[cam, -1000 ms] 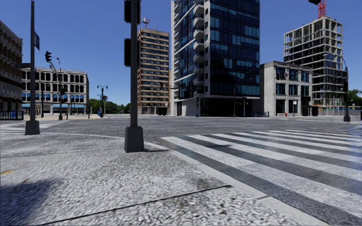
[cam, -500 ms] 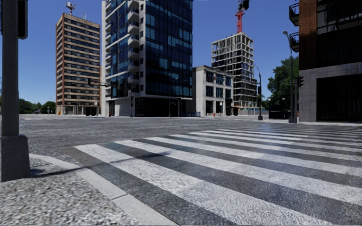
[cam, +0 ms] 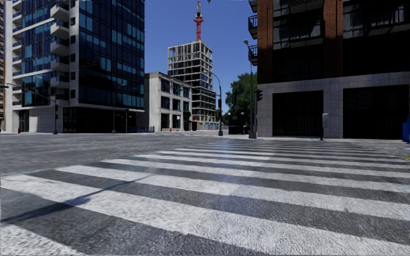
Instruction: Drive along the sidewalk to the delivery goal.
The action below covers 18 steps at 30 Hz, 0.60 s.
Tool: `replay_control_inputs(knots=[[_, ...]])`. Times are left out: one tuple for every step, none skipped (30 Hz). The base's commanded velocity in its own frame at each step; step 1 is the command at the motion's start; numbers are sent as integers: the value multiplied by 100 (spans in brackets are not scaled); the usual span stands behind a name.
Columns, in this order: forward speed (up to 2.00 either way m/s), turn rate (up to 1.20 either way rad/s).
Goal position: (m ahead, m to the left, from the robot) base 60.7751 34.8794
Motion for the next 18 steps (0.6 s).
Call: replay_control_inputs(knots=[[200,-78],[200,-78],[200,-78],[200,-78],[200,-78],[200,-78],[200,-78],[200,-78],[200,-78],[200,-78],[200,-78],[200,-78],[200,-78],[200,-78],[200,-78],[200,-78],[200,-78],[200,-78]])
